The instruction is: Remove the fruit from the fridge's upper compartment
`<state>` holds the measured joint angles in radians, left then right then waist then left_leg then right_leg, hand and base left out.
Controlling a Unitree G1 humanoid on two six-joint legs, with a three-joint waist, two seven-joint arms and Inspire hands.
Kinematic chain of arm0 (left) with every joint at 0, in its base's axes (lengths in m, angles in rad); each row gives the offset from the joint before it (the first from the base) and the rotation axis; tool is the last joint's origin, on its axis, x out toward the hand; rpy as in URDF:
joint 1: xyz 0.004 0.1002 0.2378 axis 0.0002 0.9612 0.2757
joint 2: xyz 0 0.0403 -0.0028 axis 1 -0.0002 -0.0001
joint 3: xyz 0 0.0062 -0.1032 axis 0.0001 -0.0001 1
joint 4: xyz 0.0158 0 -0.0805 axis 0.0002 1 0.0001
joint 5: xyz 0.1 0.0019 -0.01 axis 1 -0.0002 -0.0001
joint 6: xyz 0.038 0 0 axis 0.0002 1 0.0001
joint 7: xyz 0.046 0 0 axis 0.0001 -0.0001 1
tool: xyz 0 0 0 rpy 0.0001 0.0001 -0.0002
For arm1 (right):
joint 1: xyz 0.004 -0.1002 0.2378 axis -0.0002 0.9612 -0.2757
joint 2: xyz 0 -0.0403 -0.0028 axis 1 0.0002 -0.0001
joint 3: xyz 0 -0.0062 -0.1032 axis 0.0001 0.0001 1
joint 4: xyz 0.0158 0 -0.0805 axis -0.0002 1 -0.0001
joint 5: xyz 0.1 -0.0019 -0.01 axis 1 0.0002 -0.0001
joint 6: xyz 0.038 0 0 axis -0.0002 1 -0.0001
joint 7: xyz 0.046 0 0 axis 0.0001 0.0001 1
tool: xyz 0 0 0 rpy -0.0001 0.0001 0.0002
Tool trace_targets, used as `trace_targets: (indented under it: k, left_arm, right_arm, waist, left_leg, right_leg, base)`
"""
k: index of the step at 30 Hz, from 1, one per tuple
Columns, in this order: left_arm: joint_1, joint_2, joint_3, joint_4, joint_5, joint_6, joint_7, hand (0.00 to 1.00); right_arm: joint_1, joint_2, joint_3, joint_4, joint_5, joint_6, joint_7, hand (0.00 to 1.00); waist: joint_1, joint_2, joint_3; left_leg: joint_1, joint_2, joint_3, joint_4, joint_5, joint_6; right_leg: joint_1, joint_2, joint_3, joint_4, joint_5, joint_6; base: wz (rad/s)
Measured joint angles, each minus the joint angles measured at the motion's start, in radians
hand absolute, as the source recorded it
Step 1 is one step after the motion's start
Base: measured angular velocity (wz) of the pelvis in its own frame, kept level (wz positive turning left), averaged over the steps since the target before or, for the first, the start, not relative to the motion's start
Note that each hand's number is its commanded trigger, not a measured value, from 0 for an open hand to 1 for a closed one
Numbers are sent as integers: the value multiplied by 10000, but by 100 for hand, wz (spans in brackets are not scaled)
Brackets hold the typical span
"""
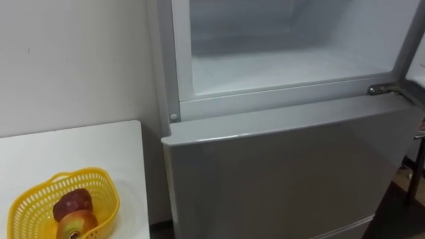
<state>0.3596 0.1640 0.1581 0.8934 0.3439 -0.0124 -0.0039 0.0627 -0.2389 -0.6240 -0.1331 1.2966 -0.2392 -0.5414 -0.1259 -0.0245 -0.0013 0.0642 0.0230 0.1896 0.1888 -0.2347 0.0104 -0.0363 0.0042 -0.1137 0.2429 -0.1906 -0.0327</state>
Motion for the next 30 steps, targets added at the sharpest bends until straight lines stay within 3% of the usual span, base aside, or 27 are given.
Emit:
trace_targets:
  k: [12, 25, 30]
  left_arm:
    - [14, 2, -3, -12, -36, 0, 20, 0]
    - [21, 0, 15, -96, 80, -40, -82, 0]
    - [45, 8, 268, 23, 122, -245, -23, 0]
  right_arm:
    - [0, 1, 11, 606, -63, 7, 11, 0]
    - [-61, -51, 1, 380, -80, -7, 199, 0]
    - [-61, -433, 5, -213, -769, -15, 90, 0]
  waist:
    - [-48, -196, 36]
    - [-52, -82, -36]
    - [-45, -65, -44]
  left_leg:
    - [107, -3, -21, -6, 0, 0]
    - [140, -8, 18, -15, 0, 0]
    - [-7, -11, 16, -12, 0, 0]
  right_leg:
    - [151, 15, -4, -49, 0, 1]
    - [171, 50, -2, -46, -2, 3]
    - [89, 46, -15, 13, 0, 3]
  base:
    - [0]
    - [0]
    - [1]
